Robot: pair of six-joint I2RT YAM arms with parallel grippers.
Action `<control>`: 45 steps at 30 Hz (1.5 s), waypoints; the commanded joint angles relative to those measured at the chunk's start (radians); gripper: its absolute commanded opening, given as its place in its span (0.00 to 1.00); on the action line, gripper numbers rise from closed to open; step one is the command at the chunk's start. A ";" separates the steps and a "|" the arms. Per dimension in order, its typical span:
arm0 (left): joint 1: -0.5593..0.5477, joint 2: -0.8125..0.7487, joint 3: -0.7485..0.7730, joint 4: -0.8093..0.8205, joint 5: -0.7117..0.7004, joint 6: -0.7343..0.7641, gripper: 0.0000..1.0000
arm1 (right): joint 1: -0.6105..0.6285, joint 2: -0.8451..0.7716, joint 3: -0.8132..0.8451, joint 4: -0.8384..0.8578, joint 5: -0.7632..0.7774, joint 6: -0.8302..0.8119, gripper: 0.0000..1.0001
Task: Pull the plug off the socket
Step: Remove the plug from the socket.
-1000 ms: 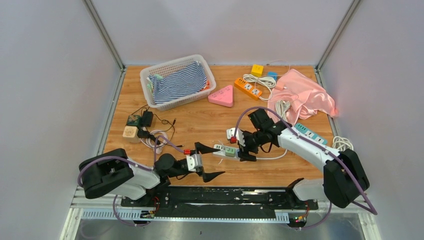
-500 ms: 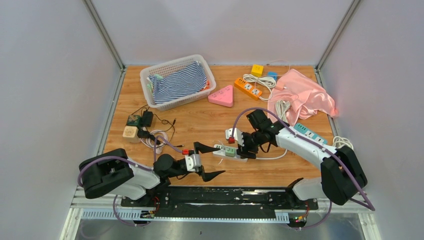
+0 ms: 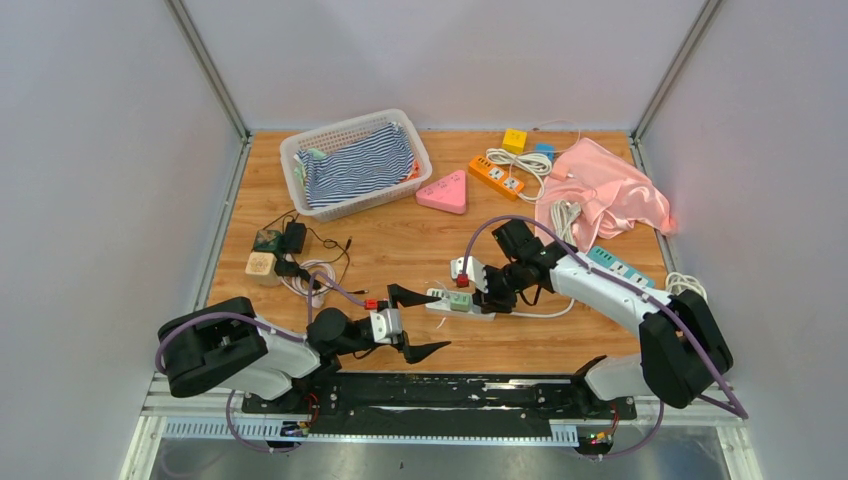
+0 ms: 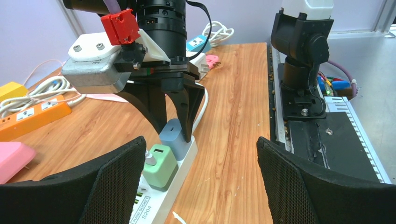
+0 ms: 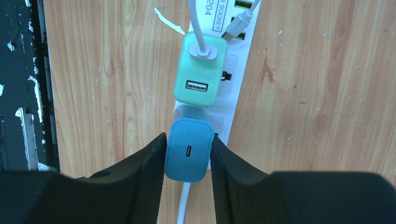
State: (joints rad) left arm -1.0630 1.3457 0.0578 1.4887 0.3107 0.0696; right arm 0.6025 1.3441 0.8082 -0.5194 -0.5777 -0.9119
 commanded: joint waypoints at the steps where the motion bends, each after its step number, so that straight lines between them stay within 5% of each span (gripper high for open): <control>1: -0.008 -0.005 -0.001 0.047 0.010 0.019 0.90 | 0.015 0.009 -0.003 -0.023 -0.017 -0.015 0.37; 4: -0.007 -0.009 -0.004 0.048 0.010 0.019 0.89 | 0.014 0.002 0.001 -0.047 0.010 -0.045 0.23; 12: -0.008 -0.013 -0.007 0.047 0.005 0.016 0.89 | -0.005 -0.002 0.000 -0.129 0.065 -0.128 0.10; 27: -0.010 0.069 0.072 -0.036 -0.085 -0.227 0.95 | -0.190 -0.130 -0.030 -0.324 -0.002 -0.370 0.06; 32: -0.047 0.198 0.175 -0.078 -0.122 -0.202 0.94 | -0.195 -0.120 -0.051 -0.365 0.004 -0.461 0.03; 37: -0.088 0.371 0.206 0.047 -0.159 -0.128 0.94 | -0.197 -0.078 -0.044 -0.373 0.007 -0.464 0.01; 45: -0.105 0.401 0.222 0.034 -0.158 -0.083 0.93 | -0.196 -0.054 -0.032 -0.386 -0.012 -0.483 0.01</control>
State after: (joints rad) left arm -1.1584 1.7367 0.2623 1.4738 0.1719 -0.0631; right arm 0.4149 1.2613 0.7841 -0.8509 -0.5793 -1.3514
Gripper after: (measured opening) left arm 0.937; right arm 0.353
